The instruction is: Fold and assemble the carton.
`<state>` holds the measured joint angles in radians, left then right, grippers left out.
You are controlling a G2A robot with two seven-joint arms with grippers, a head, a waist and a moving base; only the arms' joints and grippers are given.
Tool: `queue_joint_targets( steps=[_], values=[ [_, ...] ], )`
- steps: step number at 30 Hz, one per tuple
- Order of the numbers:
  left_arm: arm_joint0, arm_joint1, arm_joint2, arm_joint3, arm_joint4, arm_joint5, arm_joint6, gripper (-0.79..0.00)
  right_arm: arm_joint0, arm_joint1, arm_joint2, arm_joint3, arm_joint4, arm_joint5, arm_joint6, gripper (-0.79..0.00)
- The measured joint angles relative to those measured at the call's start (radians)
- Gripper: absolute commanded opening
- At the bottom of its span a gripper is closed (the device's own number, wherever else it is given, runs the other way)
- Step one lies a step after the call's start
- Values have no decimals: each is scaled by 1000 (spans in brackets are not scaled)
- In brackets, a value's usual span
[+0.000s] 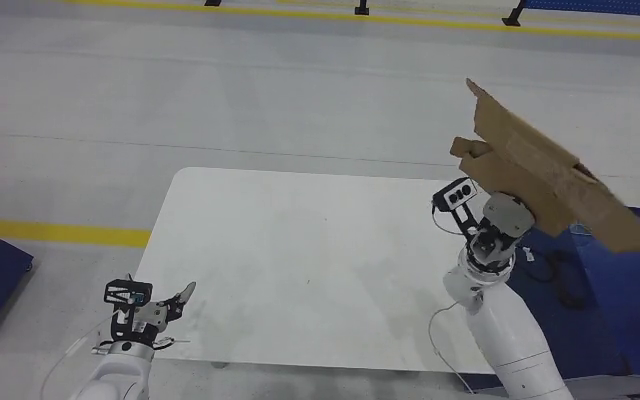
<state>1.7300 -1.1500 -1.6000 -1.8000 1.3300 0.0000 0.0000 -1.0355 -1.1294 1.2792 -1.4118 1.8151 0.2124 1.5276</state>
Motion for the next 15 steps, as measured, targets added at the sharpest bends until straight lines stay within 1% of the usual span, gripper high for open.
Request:
queue_joint_targets(
  steps=[1, 3, 4, 7, 9, 15],
  values=[
    [0, 0, 0, 0, 0, 0, 0, 0, 9, -1, 29, 3, -71, -90, 12, -785],
    [0, 0, 0, 0, 0, 0, 0, 0, 4, -1, 70, -18, -169, -218, 11, -785],
    [0, 0, 0, 0, 0, 0, 0, 0, -6, 2, 97, -32, -239, -297, 9, -785],
    [0, 0, 0, 0, 0, 0, 0, 0, -33, 14, 151, -48, -387, -448, 8, -785],
    [0, 0, 0, 0, 0, 0, 0, 0, -42, 23, 173, -50, -452, -499, 8, -785],
    [0, 0, 0, 0, 0, 0, 0, 0, -47, 28, 183, -53, -462, -496, 8, -785]
  ],
)
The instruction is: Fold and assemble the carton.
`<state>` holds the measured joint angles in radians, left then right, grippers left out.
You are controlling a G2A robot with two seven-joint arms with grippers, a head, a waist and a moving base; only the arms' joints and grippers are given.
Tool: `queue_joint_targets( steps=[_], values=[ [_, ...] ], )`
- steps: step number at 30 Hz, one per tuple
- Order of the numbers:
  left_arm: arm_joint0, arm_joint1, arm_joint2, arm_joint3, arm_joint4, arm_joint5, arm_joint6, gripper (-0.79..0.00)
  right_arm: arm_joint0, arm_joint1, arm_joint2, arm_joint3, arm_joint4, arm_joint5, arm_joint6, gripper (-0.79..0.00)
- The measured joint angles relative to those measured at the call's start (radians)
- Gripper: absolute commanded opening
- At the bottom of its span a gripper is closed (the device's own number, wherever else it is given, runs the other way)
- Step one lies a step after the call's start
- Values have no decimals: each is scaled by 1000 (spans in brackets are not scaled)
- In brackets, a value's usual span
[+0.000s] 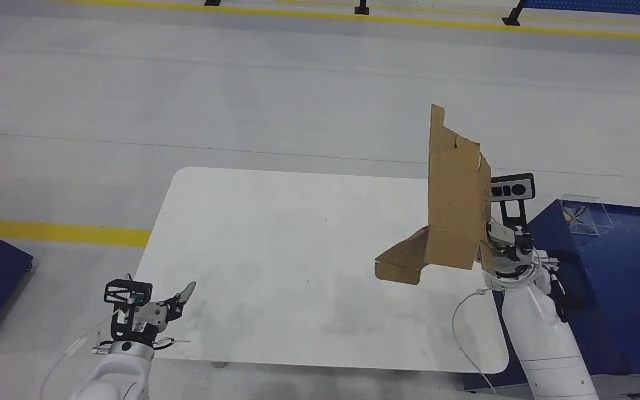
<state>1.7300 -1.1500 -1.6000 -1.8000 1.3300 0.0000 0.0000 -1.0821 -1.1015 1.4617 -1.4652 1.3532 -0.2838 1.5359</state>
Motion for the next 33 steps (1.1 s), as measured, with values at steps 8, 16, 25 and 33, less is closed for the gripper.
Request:
queue_joint_targets(
  steps=[8, 16, 25, 33],
  values=[
    [0, 0, 0, 0, 0, 0, 0, 0, 1, 0, 2, -2, -2, -2, -2, -785],
    [0, 0, 0, 0, 0, 0, 0, 0, -29, 46, 325, -188, -476, -151, -151, -785],
    [0, 0, 0, 0, 0, 0, 0, 0, -137, 93, 589, -451, -1017, -332, -331, -785],
    [0, 0, 0, 0, 0, 0, 0, 0, -285, 128, 627, -587, -1463, -559, -558, -785]
  ],
)
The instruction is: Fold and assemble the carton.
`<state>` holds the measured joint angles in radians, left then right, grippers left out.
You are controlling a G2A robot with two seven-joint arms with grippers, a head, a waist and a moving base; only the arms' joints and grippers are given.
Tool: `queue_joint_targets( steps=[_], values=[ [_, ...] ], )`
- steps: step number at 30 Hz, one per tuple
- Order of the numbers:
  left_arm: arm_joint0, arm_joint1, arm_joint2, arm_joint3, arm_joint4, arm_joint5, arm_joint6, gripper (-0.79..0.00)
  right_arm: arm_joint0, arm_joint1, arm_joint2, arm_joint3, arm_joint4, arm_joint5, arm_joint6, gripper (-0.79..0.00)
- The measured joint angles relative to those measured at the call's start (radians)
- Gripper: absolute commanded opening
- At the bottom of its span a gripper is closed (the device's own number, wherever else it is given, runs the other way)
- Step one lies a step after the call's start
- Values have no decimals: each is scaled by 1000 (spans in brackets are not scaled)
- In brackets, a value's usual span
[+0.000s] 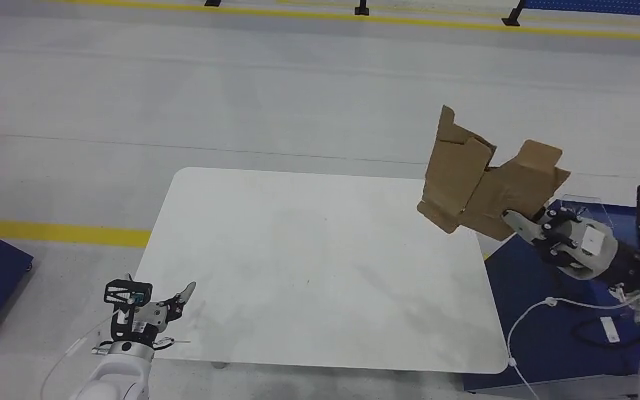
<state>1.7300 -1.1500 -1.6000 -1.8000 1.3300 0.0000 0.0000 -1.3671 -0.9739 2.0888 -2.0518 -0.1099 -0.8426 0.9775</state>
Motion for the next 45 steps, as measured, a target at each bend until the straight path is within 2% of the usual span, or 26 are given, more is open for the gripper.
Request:
queue_joint_targets(
  steps=[4, 8, 12, 14, 17, 25, 28, 34, 40, 45],
  values=[
    [0, 0, 0, 0, 0, 0, 0, 0, -70, -1, 8, -56, -222, -92, -98, -785],
    [0, 0, 0, 0, 0, 0, 0, 0, -131, -10, -2, -141, -401, -115, -165, -785],
    [0, 0, 0, 0, 0, 0, 0, 0, -178, -22, -19, -253, -651, -136, -247, -785],
    [0, 0, 0, 0, 0, 0, 0, 0, -192, -27, -33, -302, -804, -147, -310, -785],
    [0, 0, 0, 0, 0, 0, 0, 0, -192, -34, -76, -299, -1021, -153, -448, -785],
    [0, 0, 0, 0, 0, 0, 0, 0, -256, -33, -225, -298, -1619, 9, -836, -785],
    [0, 0, 0, 0, 0, 0, 0, 0, -294, -30, -271, -298, -1775, 86, -946, -785],
    [0, 0, 0, 0, 0, 0, 0, 0, -342, -24, -300, -298, -1980, 237, -1112, -785],
    [0, 0, 0, 0, 0, 0, 0, 0, -373, -11, -320, -298, -2207, 336, -1261, -785],
    [0, 0, 0, 0, 0, 0, 0, 0, -406, -7, -348, -298, -2317, 391, -1308, -785]
  ],
)
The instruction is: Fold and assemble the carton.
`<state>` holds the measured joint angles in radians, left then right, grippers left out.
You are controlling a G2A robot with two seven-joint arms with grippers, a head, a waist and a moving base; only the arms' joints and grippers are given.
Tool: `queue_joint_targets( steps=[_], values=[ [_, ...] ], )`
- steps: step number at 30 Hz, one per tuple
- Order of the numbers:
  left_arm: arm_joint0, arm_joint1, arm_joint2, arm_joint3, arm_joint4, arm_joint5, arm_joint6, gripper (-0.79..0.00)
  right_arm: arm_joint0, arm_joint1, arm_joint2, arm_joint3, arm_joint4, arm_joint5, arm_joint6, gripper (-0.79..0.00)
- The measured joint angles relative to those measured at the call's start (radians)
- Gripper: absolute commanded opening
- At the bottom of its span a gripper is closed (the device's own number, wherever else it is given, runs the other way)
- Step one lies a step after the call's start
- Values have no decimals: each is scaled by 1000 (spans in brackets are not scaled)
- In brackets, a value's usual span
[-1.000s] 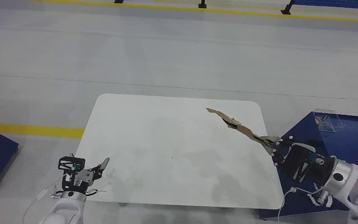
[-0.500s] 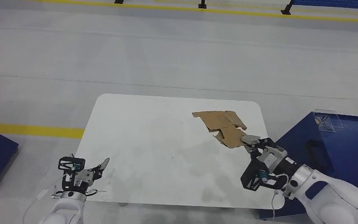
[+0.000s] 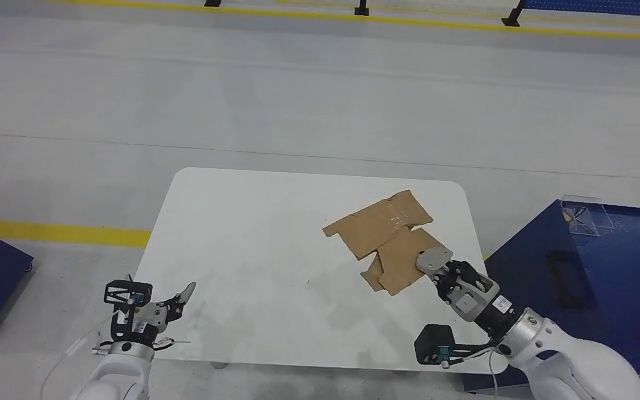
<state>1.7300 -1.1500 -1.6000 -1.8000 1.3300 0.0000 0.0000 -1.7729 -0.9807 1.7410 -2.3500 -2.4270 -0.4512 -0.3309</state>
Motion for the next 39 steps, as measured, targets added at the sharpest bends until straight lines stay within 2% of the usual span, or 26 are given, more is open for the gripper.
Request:
queue_joint_targets(
  steps=[4, 6, 8, 14, 16, 18, 21, 24, 28, 30, 31, 34, 37, 39],
  values=[
    [0, 0, 0, 0, 0, 0, 0, 0, -8, 0, 11, 0, 47, -7, -33, -785],
    [0, 0, 0, 0, 0, 0, 0, 0, 2, 0, 37, 0, 119, -58, -50, -785],
    [0, 0, 0, 0, 0, 0, 0, 0, 18, 1, 83, 0, 248, -156, -80, -785],
    [0, 0, 0, 0, 0, 0, 0, 0, 44, -1, 313, 6, 848, -498, -67, -785],
    [0, 0, 0, 0, 0, 0, 0, 0, 13, 7, 368, 29, 1108, -562, -32, -785],
    [0, 0, 0, 0, 0, 0, 0, 0, -28, 29, 365, 32, 1339, -565, 25, -785],
    [0, 0, 0, 0, 0, 0, 0, 0, -63, 94, 322, 37, 1745, -561, 193, -785],
    [0, 0, 0, 0, 0, 0, 0, 0, -19, 169, 272, 108, 2179, -561, 437, -785],
    [0, 0, 0, 0, 0, 0, 0, 0, 75, 254, 149, 267, 2782, -552, 848, -785],
    [0, 0, 0, 0, 0, 0, 0, 0, 120, 279, 77, 327, 3032, -493, 1033, -785],
    [0, 0, 0, 0, 0, 0, 0, 0, 157, 289, 30, 369, 3194, -427, 1162, -785],
    [0, 0, 0, 0, 0, 0, 0, 0, 257, 293, -68, 480, 3523, -237, 1445, -785],
    [0, 0, 0, 0, 0, 0, 0, 0, 329, 272, -156, 566, 3718, -106, 1590, -785],
    [0, 0, 0, 0, 0, 0, 0, 0, 362, 257, -208, 609, 3778, -52, 1647, -785]
  ],
)
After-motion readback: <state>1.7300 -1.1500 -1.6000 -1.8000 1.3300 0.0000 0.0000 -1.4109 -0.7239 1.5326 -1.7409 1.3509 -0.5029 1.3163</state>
